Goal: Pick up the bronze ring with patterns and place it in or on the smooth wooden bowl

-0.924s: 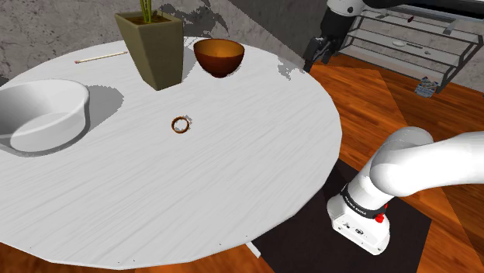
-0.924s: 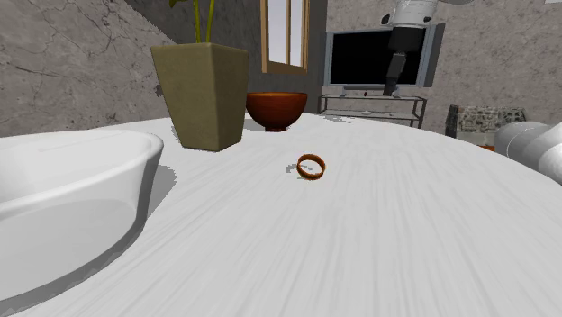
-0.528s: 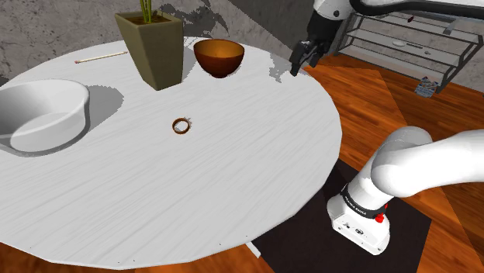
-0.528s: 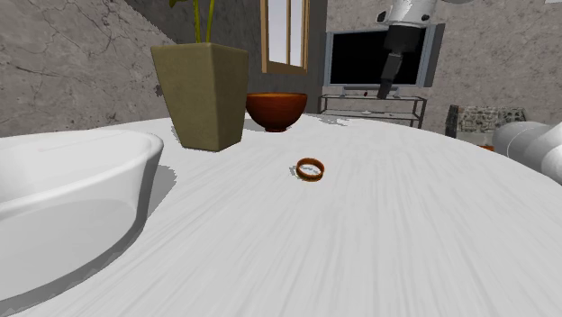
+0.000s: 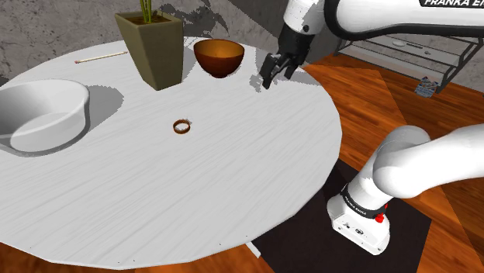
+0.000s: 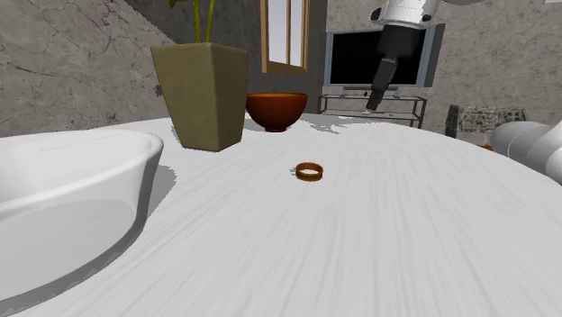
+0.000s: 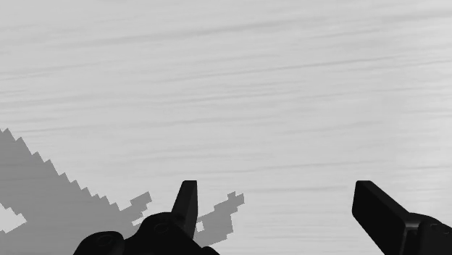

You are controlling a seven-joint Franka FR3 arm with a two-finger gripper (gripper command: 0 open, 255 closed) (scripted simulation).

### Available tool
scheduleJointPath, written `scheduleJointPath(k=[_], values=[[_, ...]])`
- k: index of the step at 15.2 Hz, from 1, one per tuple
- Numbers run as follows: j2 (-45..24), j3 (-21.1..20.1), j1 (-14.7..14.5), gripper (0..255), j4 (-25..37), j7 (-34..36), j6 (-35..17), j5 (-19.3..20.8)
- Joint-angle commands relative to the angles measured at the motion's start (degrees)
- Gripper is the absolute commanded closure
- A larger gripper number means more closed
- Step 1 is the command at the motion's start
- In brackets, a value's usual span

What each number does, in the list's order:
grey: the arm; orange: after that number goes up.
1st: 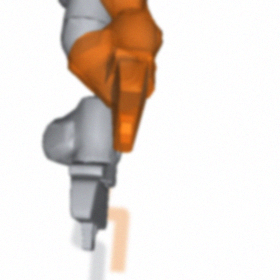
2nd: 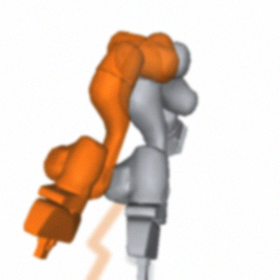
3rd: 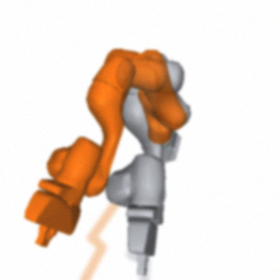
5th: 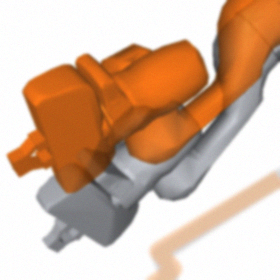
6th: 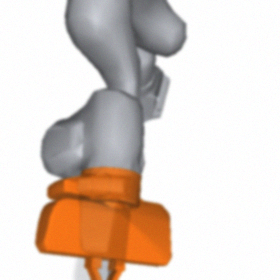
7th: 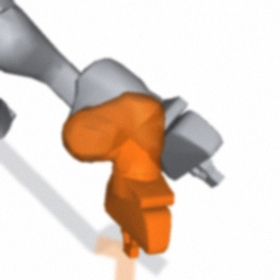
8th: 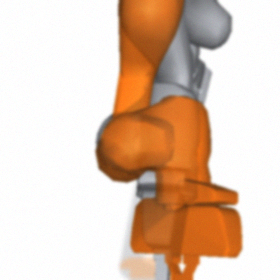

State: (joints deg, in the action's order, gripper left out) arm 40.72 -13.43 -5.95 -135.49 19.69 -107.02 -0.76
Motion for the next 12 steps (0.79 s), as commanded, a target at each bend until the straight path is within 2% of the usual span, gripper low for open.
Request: scheduleJointPath(k=[1, 7, 12], values=[[-1.7, -2.6, -0.5, 0, 0.9, 2.6, -1.6, -0.7], [-8.1, -10.5, -1.0, 0, 5.0, 10.7, -6.2, -0.9], [-14.9, -17.7, -0.1, 0, 10.1, 18.0, -9.3, 1.2]])
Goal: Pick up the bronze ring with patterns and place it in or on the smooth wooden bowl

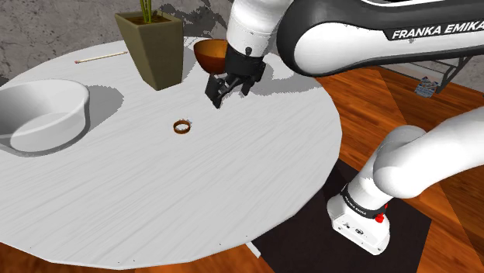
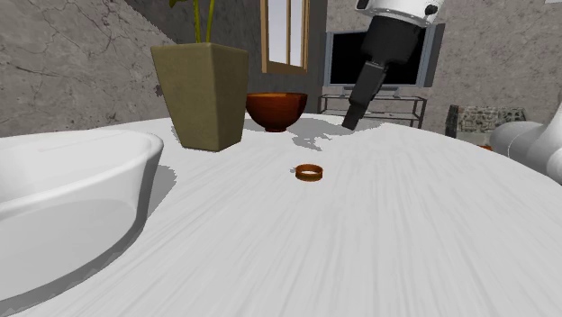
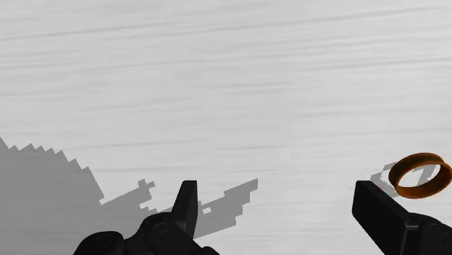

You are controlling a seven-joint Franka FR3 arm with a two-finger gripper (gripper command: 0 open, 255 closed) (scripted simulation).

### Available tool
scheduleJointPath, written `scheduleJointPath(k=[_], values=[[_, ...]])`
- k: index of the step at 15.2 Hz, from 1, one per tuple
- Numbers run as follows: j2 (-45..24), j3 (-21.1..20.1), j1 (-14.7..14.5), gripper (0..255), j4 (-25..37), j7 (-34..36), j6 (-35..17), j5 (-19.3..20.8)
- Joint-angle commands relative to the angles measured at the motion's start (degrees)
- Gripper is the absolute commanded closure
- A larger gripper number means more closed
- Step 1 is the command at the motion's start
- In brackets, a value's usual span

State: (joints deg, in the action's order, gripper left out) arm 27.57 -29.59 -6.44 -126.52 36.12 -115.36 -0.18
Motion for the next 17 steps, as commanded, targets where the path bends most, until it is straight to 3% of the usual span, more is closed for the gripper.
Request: scheduleJointPath(k=[1, 5, 9, 17], values=[[-3.3, -3.0, 0.7, 0, 2.3, 3.2, -1.4, 1.4], [-10.1, -9.4, 2.2, 0, 7.9, 10.2, -2.8, 6.0], [-18.7, -16.2, 3.5, 0, 14.7, 18.5, -2.7, 13.7], [-22.2, -16.7, 4.2, 0, 12.1, 21.0, -7.4, 17.3]])
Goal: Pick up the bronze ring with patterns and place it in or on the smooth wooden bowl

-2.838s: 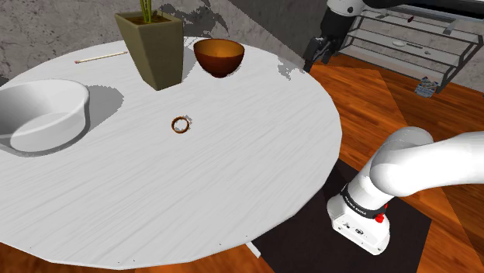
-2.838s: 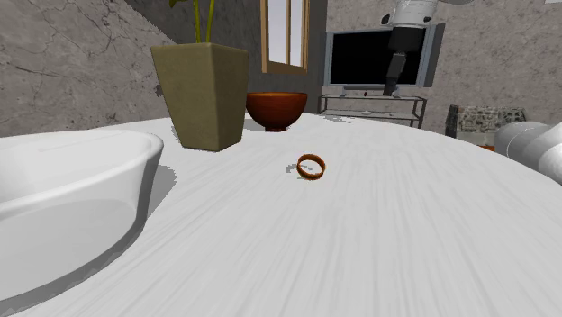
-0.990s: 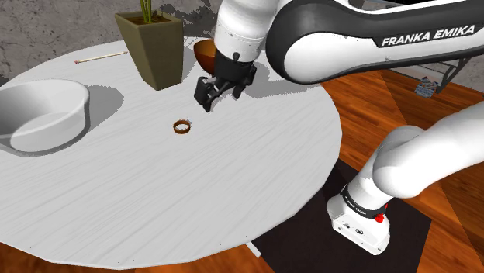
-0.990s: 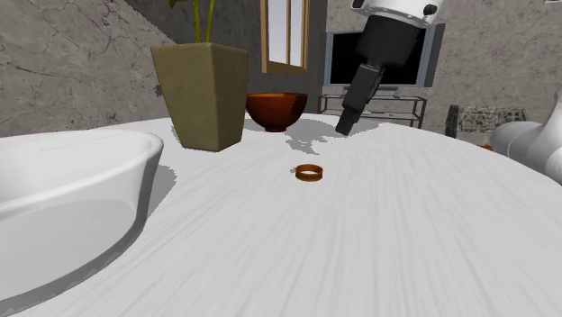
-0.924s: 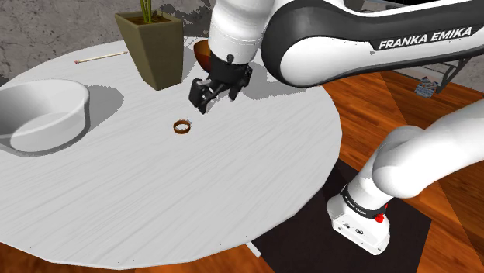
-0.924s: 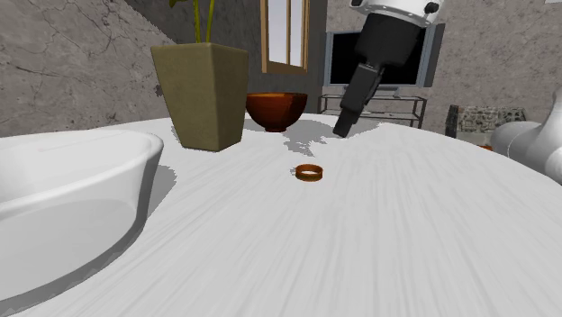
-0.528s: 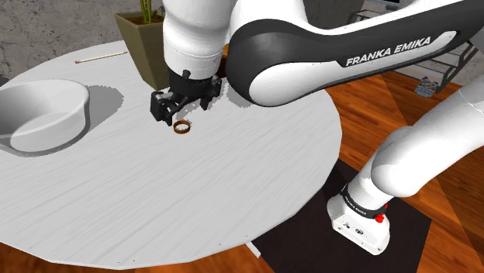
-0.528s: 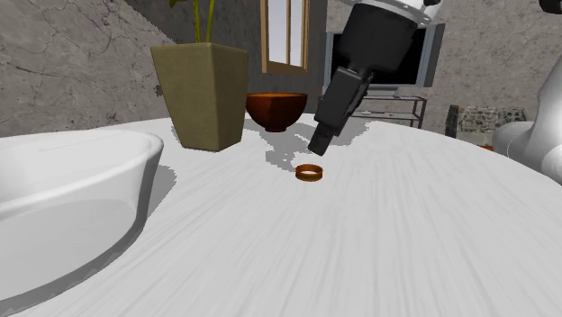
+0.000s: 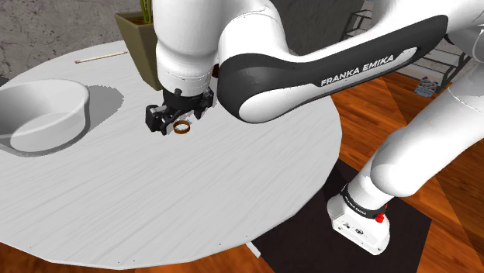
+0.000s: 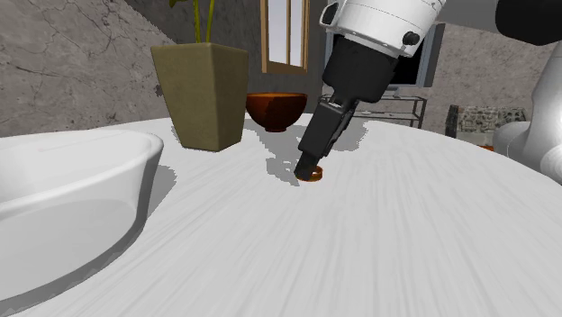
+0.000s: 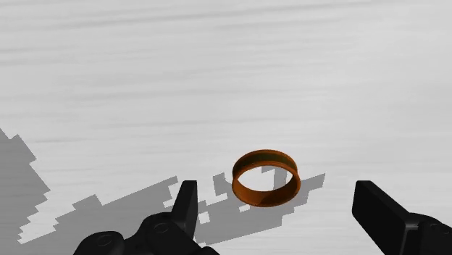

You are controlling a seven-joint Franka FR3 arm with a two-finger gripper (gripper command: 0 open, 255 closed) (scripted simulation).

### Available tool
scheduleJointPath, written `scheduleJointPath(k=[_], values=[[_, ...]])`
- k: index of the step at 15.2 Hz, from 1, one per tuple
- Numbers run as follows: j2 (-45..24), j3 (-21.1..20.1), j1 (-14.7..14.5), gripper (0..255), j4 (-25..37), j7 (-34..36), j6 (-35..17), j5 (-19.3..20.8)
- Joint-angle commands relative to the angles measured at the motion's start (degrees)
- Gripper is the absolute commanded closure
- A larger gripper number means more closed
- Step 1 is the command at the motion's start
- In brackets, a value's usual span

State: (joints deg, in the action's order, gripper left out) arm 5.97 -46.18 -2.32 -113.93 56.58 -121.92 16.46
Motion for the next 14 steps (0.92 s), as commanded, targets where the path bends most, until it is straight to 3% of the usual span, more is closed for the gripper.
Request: scheduleJointPath(k=[1, 8, 9, 14], values=[[-0.6, -0.1, 0.1, 0, -0.5, 0.5, -0.8, 0.7], [-0.6, -0.1, 0.1, 0, -0.5, 0.5, -0.8, 0.7], [-0.6, -0.1, 0.1, 255, -0.5, 0.5, -0.8, 0.7], [-0.6, -0.1, 0.1, 255, -0.5, 0.6, -0.9, 0.7]])
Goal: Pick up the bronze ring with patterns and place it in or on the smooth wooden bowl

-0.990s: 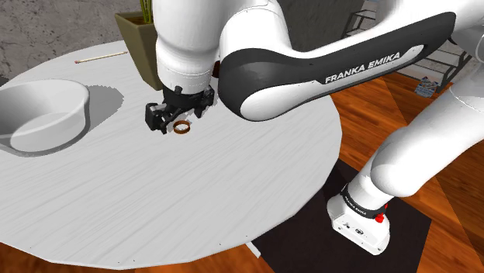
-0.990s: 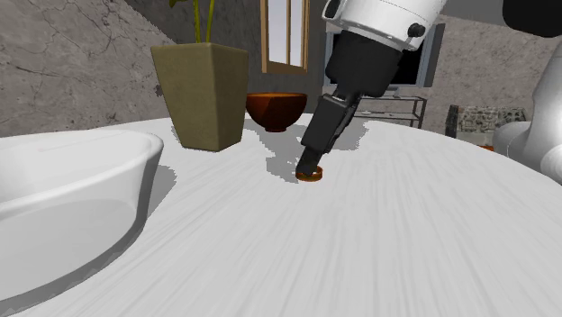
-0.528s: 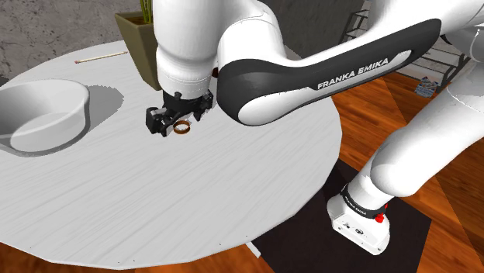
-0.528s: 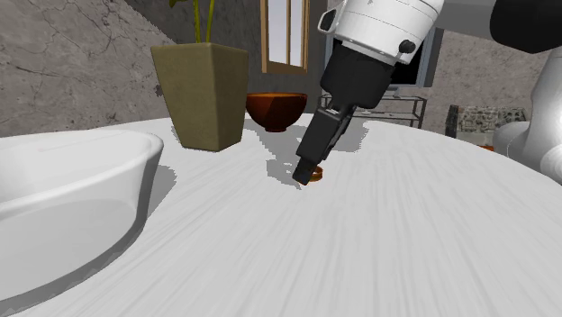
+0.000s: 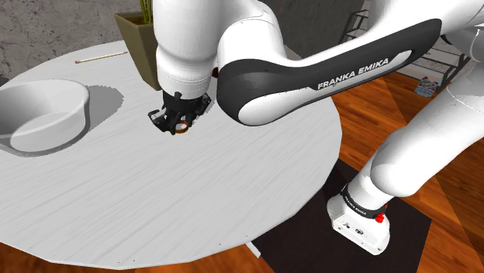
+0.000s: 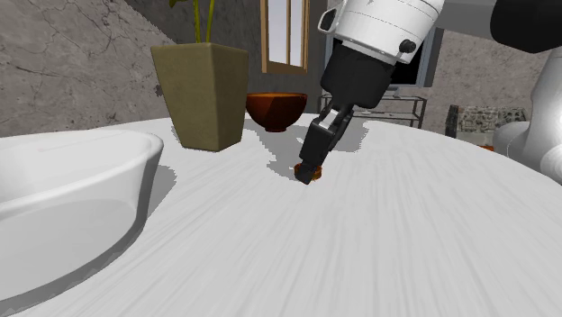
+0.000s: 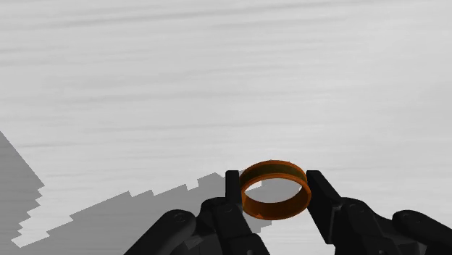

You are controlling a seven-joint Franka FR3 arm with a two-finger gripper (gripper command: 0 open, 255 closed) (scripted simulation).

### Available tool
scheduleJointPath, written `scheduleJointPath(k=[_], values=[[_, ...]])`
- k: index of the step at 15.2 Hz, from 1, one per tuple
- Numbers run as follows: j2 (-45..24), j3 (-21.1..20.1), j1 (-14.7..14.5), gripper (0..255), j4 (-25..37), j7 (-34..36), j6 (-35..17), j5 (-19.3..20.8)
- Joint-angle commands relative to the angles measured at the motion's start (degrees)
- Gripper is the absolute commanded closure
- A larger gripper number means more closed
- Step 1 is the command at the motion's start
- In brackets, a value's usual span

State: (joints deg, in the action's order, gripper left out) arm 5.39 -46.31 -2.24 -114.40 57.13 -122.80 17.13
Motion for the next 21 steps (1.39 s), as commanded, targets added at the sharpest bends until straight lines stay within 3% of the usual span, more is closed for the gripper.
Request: scheduleJointPath(k=[1, 4, 21], values=[[0.0, 0.0, 0.0, 255, 0.0, 0.0, 0.0, 0.0], [0.0, 0.0, 0.0, 255, 0.0, 0.0, 0.0, 0.0], [0.9, 0.5, -0.1, 255, 12.0, -4.5, 12.1, -2.6]])
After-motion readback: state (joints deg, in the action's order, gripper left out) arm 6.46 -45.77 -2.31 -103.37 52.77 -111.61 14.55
